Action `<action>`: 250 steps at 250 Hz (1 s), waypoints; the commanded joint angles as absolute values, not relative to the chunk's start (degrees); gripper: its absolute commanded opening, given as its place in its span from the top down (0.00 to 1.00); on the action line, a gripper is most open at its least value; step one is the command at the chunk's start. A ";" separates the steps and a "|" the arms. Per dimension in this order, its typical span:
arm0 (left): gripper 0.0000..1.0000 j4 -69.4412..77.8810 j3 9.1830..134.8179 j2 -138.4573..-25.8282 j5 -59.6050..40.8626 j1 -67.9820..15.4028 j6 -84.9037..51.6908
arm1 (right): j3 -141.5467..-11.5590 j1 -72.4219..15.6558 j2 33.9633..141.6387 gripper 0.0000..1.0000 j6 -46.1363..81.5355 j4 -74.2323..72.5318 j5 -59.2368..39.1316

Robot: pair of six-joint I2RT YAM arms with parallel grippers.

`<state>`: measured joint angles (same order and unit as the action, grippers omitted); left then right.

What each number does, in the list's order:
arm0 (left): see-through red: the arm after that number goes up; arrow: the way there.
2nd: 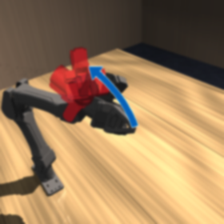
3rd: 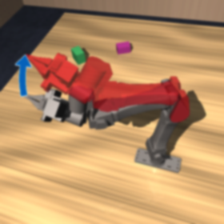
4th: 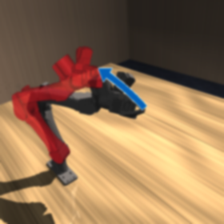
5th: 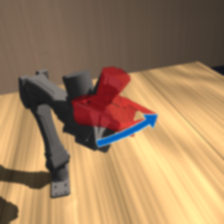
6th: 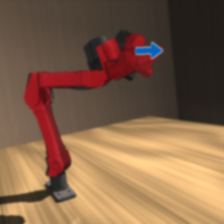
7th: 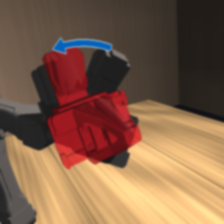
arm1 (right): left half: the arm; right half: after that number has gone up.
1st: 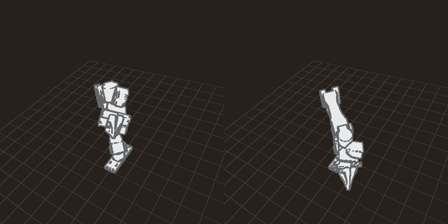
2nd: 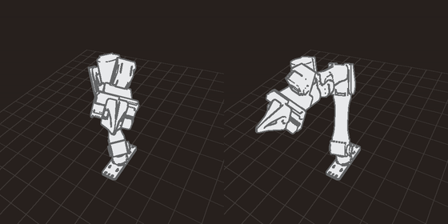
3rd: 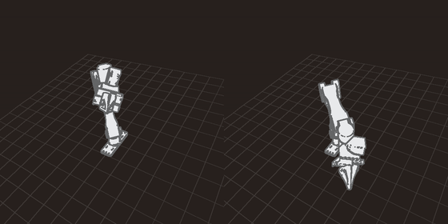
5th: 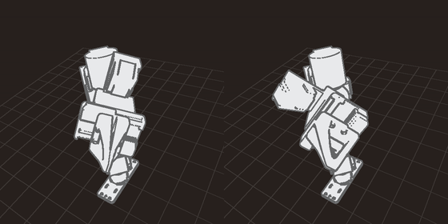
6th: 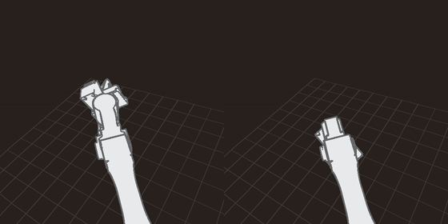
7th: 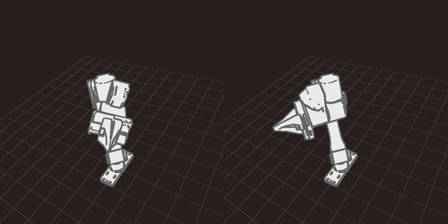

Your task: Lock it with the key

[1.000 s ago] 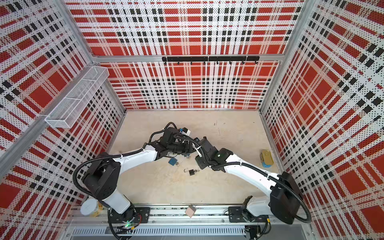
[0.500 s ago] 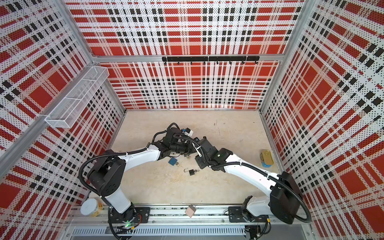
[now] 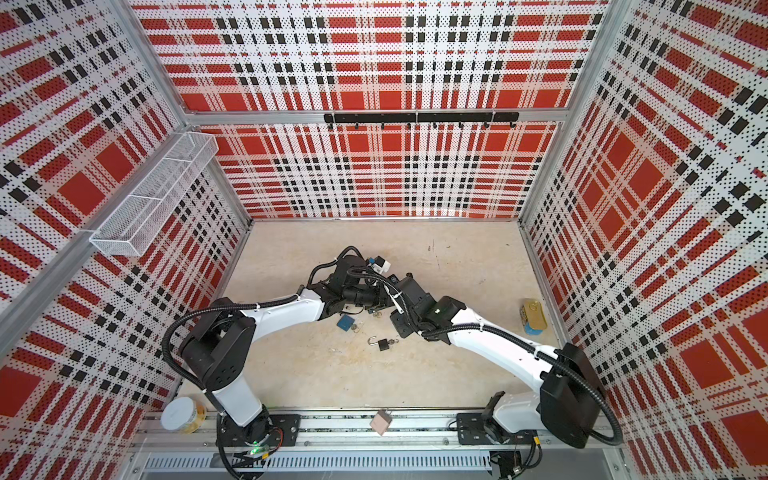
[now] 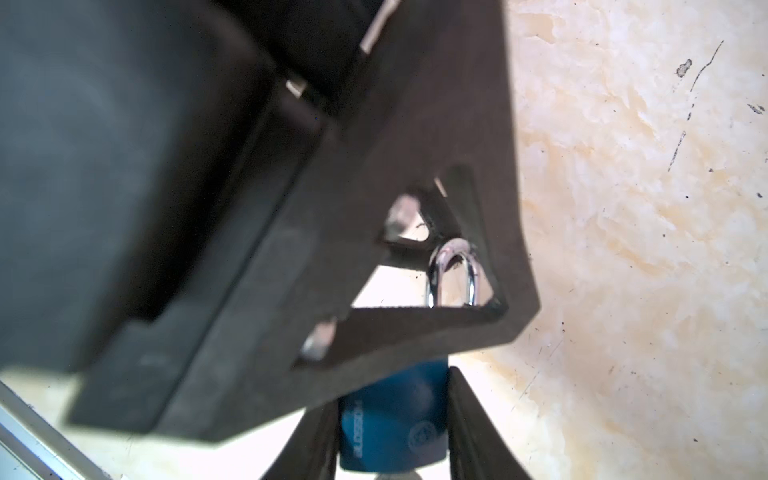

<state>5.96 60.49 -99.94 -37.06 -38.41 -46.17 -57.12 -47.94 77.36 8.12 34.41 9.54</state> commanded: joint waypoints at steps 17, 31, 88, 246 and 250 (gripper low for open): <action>0.62 7.28 62.25 -100.81 -38.67 -39.20 -46.57 | -58.51 -48.43 76.67 0.71 7.90 31.38 10.26; 0.63 7.29 62.26 -100.83 -38.84 -39.27 -46.58 | -58.57 -48.41 76.68 0.71 7.87 31.38 10.25; 0.65 7.38 62.02 -100.90 -39.30 -39.29 -46.74 | -58.58 -48.35 76.55 0.71 7.89 31.46 10.26; 0.69 7.91 62.31 -101.16 -40.28 -39.70 -46.80 | -58.37 -48.35 75.74 0.71 7.96 31.51 10.28; 0.70 7.91 62.31 -101.16 -40.19 -39.71 -46.76 | -58.37 -48.38 75.75 0.71 7.95 31.47 10.28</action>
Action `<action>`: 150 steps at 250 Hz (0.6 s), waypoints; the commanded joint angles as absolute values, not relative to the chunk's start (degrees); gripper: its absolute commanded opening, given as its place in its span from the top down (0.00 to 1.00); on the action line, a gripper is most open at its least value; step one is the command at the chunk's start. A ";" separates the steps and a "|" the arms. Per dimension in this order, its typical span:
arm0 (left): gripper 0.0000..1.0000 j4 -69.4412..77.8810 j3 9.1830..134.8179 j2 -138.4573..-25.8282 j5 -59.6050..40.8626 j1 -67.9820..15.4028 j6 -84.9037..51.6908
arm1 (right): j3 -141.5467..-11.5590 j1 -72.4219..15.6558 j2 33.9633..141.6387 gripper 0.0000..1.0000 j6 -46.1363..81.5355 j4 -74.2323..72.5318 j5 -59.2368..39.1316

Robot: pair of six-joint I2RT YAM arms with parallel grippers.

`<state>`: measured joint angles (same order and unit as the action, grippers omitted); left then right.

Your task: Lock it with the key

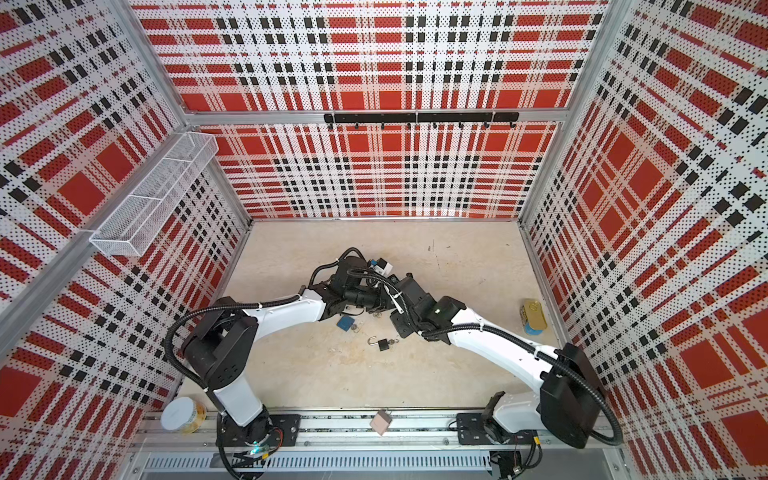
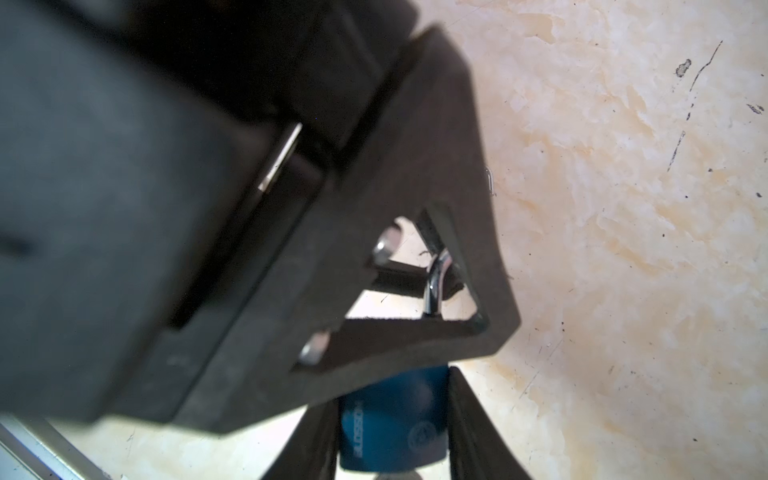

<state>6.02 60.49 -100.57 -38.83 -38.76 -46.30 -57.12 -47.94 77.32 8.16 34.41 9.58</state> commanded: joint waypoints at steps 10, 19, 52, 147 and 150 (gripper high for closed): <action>0.71 8.00 62.45 -101.16 -40.20 -39.70 -46.72 | -58.44 -48.41 75.62 0.71 8.00 31.46 10.22; 0.72 7.95 62.45 -101.28 -40.25 -39.72 -46.82 | -58.45 -48.36 75.54 0.71 7.95 31.46 10.20; 0.74 7.99 62.67 -101.56 -40.36 -39.74 -46.80 | -58.39 -48.35 75.39 0.71 8.00 31.55 10.26; 0.90 7.99 62.49 -101.49 -40.28 -39.79 -46.76 | -58.15 -48.42 74.87 0.71 8.17 31.63 10.27; 0.90 8.00 62.48 -101.44 -40.30 -39.80 -46.77 | -58.14 -48.43 74.82 0.71 8.16 31.64 10.27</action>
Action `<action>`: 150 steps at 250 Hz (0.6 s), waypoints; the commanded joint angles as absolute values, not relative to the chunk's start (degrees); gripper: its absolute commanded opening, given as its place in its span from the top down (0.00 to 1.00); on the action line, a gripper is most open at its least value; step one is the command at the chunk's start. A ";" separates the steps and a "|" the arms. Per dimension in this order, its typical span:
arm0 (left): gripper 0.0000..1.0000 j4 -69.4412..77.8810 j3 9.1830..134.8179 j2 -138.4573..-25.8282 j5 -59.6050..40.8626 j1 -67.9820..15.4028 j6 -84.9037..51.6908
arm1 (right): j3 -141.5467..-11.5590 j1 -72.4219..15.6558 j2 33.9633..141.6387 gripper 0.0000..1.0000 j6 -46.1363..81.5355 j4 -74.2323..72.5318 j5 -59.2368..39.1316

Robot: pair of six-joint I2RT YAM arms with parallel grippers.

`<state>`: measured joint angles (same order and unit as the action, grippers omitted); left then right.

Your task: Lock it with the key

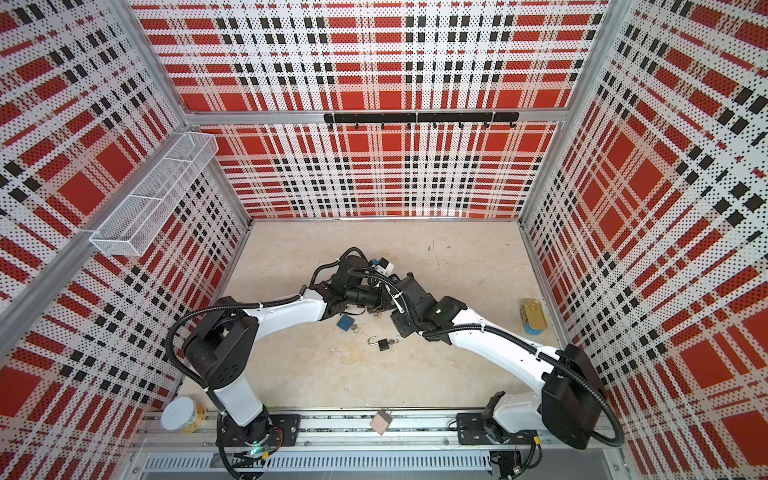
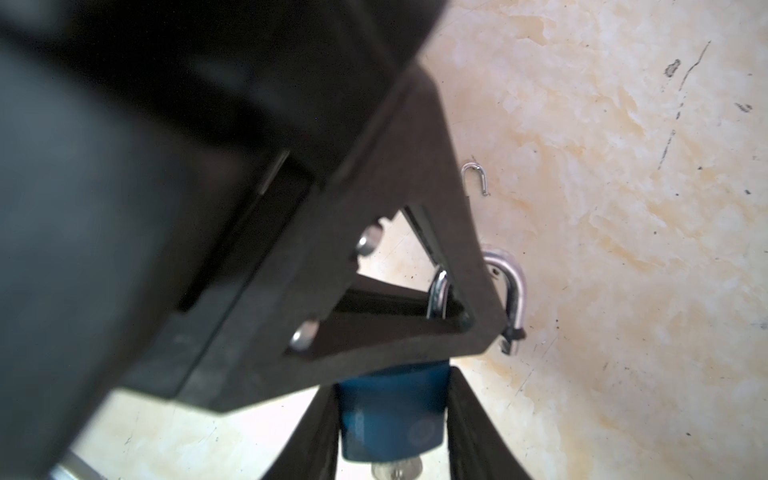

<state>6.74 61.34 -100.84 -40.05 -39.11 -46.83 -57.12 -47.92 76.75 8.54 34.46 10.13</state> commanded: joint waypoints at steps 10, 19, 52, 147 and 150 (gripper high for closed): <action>0.93 7.93 62.49 -101.42 -40.30 -39.75 -46.76 | -58.16 -48.40 74.87 0.71 8.17 31.68 10.28; 0.95 7.95 62.50 -101.36 -40.28 -39.76 -46.76 | -58.18 -48.37 74.88 0.71 8.17 31.64 10.24; 1.00 8.09 62.49 -101.46 -40.25 -39.79 -46.80 | -58.14 -48.37 74.88 0.71 8.21 31.68 10.26; 1.00 12.42 60.46 -100.60 -38.51 -38.91 -50.05 | -57.06 -48.43 74.18 0.52 8.87 30.50 10.27; 1.00 12.90 60.27 -100.55 -38.41 -38.89 -50.32 | -57.15 -48.39 74.11 0.51 8.94 30.43 10.28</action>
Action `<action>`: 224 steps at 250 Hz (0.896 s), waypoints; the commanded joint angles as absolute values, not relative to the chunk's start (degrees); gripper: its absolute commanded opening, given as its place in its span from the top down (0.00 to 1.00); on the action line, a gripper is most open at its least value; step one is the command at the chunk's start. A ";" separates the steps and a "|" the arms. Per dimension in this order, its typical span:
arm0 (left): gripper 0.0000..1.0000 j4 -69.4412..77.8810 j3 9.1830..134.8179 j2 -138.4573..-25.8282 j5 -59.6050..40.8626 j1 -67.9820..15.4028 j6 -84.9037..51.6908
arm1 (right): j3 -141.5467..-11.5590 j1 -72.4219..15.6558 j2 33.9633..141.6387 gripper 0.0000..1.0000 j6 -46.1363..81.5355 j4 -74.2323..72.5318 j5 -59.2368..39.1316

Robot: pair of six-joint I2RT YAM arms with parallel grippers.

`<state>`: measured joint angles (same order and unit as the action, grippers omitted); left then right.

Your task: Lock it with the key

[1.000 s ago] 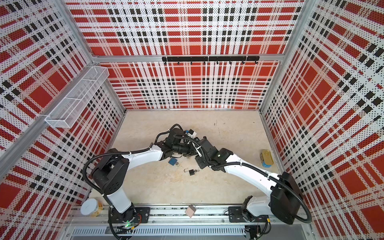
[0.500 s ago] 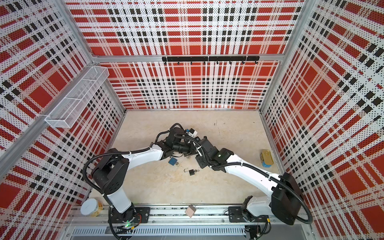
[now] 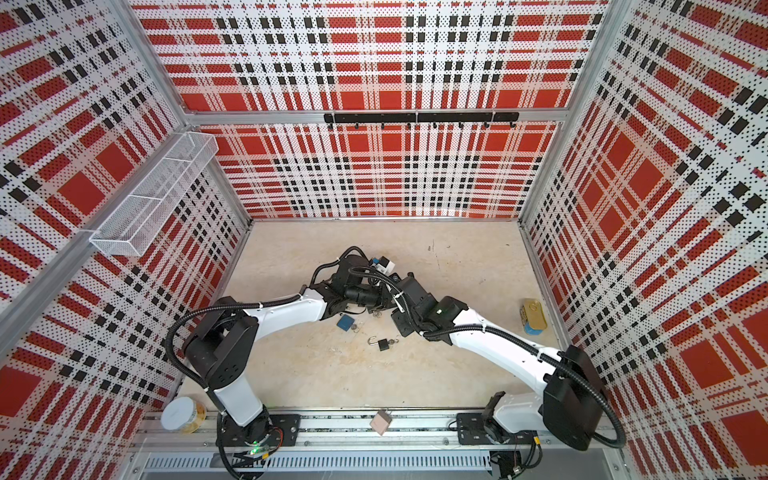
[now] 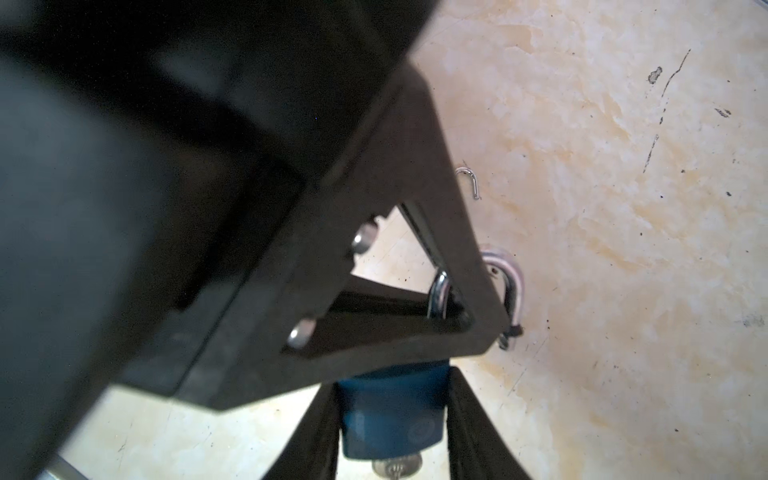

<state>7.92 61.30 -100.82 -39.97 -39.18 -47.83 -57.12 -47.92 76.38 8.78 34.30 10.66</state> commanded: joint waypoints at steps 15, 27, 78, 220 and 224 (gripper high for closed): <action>1.00 14.79 59.16 -99.99 -37.45 -38.41 -51.69 | -56.96 -48.43 73.57 0.46 9.42 30.31 10.27; 1.00 15.37 58.40 -99.30 -36.10 -38.03 -52.02 | -56.59 -48.42 72.91 0.39 9.71 29.57 10.24; 1.00 18.61 56.02 -96.10 -31.18 -37.02 -54.34 | -54.97 -47.59 69.25 0.35 11.22 28.61 8.37; 1.00 27.72 52.61 -89.88 -23.13 -36.53 -70.31 | -37.71 -25.67 59.50 0.51 16.49 -4.06 -23.49; 1.00 27.64 52.57 -89.81 -22.97 -36.49 -70.63 | -37.66 -25.36 59.91 0.51 16.75 -5.05 -24.28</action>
<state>23.62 52.73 -92.82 -24.60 -36.69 -65.73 -39.22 -28.21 59.24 14.44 10.11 -13.41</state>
